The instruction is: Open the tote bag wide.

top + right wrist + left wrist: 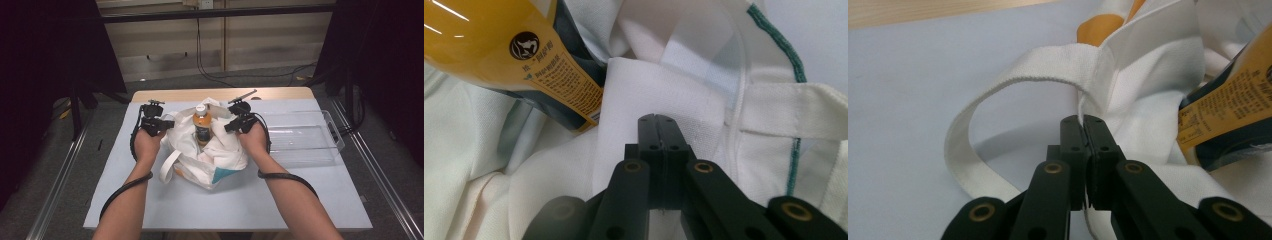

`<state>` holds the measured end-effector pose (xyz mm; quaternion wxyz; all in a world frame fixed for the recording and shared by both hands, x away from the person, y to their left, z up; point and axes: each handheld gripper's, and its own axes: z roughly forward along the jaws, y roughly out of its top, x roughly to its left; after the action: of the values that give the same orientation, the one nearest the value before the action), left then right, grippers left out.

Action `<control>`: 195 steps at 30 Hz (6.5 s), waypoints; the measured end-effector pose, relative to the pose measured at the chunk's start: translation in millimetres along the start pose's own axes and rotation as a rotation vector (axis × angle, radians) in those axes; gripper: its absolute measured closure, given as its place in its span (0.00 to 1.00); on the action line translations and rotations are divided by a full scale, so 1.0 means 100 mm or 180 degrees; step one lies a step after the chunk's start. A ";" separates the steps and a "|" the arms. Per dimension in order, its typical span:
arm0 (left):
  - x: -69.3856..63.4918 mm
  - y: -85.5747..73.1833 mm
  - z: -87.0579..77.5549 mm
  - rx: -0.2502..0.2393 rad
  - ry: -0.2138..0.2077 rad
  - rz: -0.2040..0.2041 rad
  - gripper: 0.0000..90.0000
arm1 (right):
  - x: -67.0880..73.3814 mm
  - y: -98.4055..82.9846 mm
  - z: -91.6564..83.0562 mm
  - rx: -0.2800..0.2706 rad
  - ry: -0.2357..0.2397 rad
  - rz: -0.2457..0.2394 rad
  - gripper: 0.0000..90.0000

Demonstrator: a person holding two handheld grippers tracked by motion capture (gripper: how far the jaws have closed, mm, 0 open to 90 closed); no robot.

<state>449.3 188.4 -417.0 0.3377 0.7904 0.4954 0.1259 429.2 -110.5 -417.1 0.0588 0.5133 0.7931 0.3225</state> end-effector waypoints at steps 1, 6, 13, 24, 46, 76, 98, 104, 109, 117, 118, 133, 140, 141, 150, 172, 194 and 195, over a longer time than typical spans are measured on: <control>0.01 -0.01 0.01 -0.0010 -0.0006 -0.0025 0.98 | 0.00 -0.01 0.00 0.0012 -0.0006 0.0020 1.00; 0.01 -0.03 0.04 0.0039 0.0010 -0.0001 0.98 | -0.03 -0.05 0.04 0.0023 -0.0024 0.0025 1.00; 0.02 -0.08 0.08 0.0069 -0.0001 -0.0049 0.98 | -0.04 -0.08 0.08 0.0038 -0.0021 0.0018 1.00; 0.02 -0.14 0.17 0.0127 0.0039 -0.0051 0.98 | -0.05 -0.13 0.12 0.0073 -0.0030 0.0052 1.00; 0.00 -0.19 0.22 0.0202 0.0059 -0.0039 0.98 | 0.00 -0.18 0.18 0.0131 -0.0165 0.0080 1.00; -0.04 -0.21 0.24 0.0297 0.0098 -0.0005 0.98 | 0.02 -0.23 0.21 0.0133 -0.0248 0.0043 1.00; -0.10 -0.09 0.00 0.0084 0.0090 -0.0040 0.87 | 0.08 -0.25 0.03 -0.0138 -0.0142 -0.0009 1.00; -0.13 -0.06 -0.07 0.0030 0.0093 -0.0007 0.84 | 0.09 -0.26 -0.03 -0.0137 -0.0131 -0.0025 1.00; -0.15 -0.04 -0.13 0.0004 0.0057 -0.0021 0.79 | 0.11 -0.28 -0.07 -0.0143 -0.0096 -0.0031 1.00; -0.18 -0.07 -0.23 0.0008 0.0039 0.0041 0.70 | 0.17 -0.32 -0.13 -0.0134 -0.0062 -0.0120 1.00; -0.19 -0.07 -0.24 -0.0001 0.0035 0.0049 0.69 | 0.18 -0.33 -0.14 -0.0134 -0.0067 -0.0125 1.00; -0.22 -0.19 -0.43 -0.0006 0.0013 0.0014 0.68 | 0.25 -0.42 -0.25 -0.0143 -0.0020 -0.0183 1.00; -0.25 -0.27 -0.45 0.0066 -0.0011 -0.0010 0.75 | 0.28 -0.47 -0.29 -0.0126 0.0038 -0.0197 1.00; -0.26 -0.28 -0.45 0.0078 -0.0021 -0.0040 0.77 | 0.28 -0.48 -0.29 -0.0132 0.0042 -0.0202 1.00; -0.27 -0.33 -0.41 0.0143 0.0050 -0.0072 0.98 | 0.24 -0.58 -0.27 -0.0114 -0.0010 -0.0177 1.00; -0.22 -0.50 -0.29 0.0268 0.0226 0.0013 0.99 | 0.15 -0.74 -0.16 -0.0065 -0.0005 -0.0132 1.00; -0.19 -0.48 -0.41 0.0167 0.0049 -0.0158 0.84 | 0.17 -0.74 -0.17 -0.0041 -0.0005 -0.0158 1.00; -0.20 -0.48 -0.41 0.0145 0.0052 -0.0175 0.83 | 0.18 -0.74 -0.17 -0.0037 0.0005 -0.0151 1.00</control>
<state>384.2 201.8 -415.5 0.3189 0.7829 0.5224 0.1116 356.2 -123.0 -441.5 0.0688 0.4938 0.8032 0.3259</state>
